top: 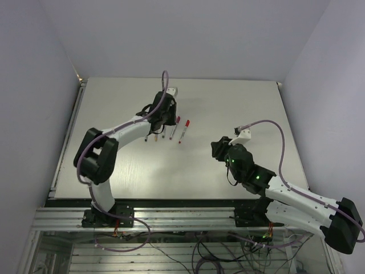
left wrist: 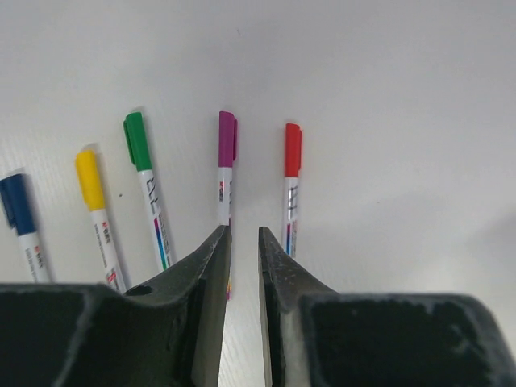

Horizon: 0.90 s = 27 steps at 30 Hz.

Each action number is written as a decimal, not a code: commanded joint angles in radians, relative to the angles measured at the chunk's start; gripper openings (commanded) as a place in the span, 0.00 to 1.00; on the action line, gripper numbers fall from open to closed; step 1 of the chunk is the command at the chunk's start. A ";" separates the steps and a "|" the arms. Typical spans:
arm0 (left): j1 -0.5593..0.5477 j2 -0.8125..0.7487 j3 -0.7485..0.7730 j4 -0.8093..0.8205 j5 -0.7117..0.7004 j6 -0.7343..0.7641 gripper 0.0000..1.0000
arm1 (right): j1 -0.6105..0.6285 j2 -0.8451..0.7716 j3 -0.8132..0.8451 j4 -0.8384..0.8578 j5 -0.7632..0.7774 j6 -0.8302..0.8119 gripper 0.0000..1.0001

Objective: Insert the pens into the pen caps

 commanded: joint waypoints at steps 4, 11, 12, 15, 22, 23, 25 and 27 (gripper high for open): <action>0.008 -0.228 -0.191 0.071 -0.016 -0.015 0.31 | -0.168 -0.068 0.001 -0.015 -0.009 -0.035 0.37; 0.010 -0.523 -0.398 0.061 -0.136 -0.044 0.30 | -0.594 -0.048 -0.020 -0.030 -0.351 0.010 0.35; 0.011 -0.562 -0.420 0.046 -0.143 -0.055 0.30 | -0.641 -0.027 -0.018 -0.034 -0.388 0.018 0.32; 0.010 -0.707 -0.499 0.011 -0.154 -0.094 0.30 | -0.784 0.070 -0.001 -0.060 -0.499 0.042 0.21; 0.010 -1.065 -0.651 -0.133 -0.252 -0.144 0.30 | -0.866 0.039 -0.006 -0.079 -0.594 0.000 0.37; 0.011 -1.097 -0.658 -0.157 -0.259 -0.151 0.30 | -0.866 0.014 -0.009 -0.083 -0.586 -0.013 0.45; 0.011 -1.149 -0.667 -0.198 -0.270 -0.161 0.30 | -0.866 -0.027 -0.012 -0.106 -0.554 -0.027 0.66; 0.012 -1.182 -0.675 -0.227 -0.271 -0.167 0.30 | -0.866 -0.051 -0.009 -0.140 -0.521 -0.033 0.88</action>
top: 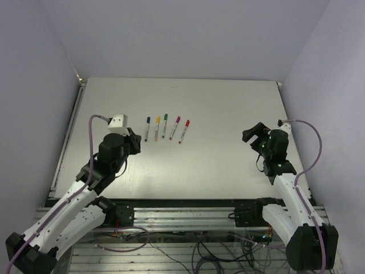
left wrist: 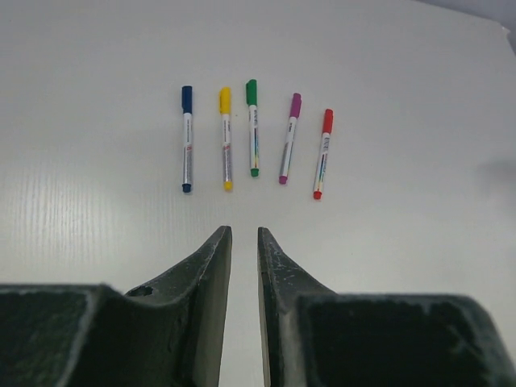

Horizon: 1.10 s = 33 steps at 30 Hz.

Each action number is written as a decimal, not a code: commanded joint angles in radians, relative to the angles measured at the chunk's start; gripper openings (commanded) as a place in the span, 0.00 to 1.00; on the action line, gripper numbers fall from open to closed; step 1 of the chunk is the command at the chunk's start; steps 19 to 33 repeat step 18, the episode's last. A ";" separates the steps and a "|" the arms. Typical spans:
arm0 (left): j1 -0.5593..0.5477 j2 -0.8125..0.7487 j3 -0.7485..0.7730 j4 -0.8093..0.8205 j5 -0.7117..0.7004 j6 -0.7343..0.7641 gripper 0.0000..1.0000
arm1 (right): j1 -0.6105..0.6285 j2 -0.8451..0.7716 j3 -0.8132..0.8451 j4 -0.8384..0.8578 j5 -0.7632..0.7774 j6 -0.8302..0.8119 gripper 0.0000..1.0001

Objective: Insert the pens into the pen caps

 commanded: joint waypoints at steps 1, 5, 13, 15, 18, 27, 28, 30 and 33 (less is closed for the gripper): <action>0.006 -0.062 -0.021 -0.111 -0.048 -0.032 0.30 | -0.006 -0.059 0.003 -0.069 0.046 -0.034 0.97; 0.006 -0.076 -0.023 -0.145 -0.042 -0.036 0.30 | -0.006 -0.039 0.021 -0.135 0.087 -0.032 1.00; 0.006 -0.096 -0.039 -0.170 -0.039 -0.045 0.30 | -0.006 -0.060 0.024 -0.161 0.124 -0.050 0.96; 0.006 -0.098 -0.040 -0.175 -0.040 -0.048 0.30 | -0.006 -0.086 0.018 -0.160 0.140 -0.050 0.96; 0.006 -0.098 -0.041 -0.179 -0.038 -0.049 0.30 | -0.006 -0.114 0.021 -0.174 0.157 -0.044 0.98; 0.006 -0.098 -0.041 -0.179 -0.038 -0.049 0.30 | -0.006 -0.114 0.021 -0.174 0.157 -0.044 0.98; 0.006 -0.098 -0.041 -0.179 -0.038 -0.049 0.30 | -0.006 -0.114 0.021 -0.174 0.157 -0.044 0.98; 0.006 -0.098 -0.041 -0.179 -0.038 -0.049 0.30 | -0.006 -0.114 0.021 -0.174 0.157 -0.044 0.98; 0.006 -0.098 -0.041 -0.179 -0.038 -0.049 0.30 | -0.006 -0.114 0.021 -0.174 0.157 -0.044 0.98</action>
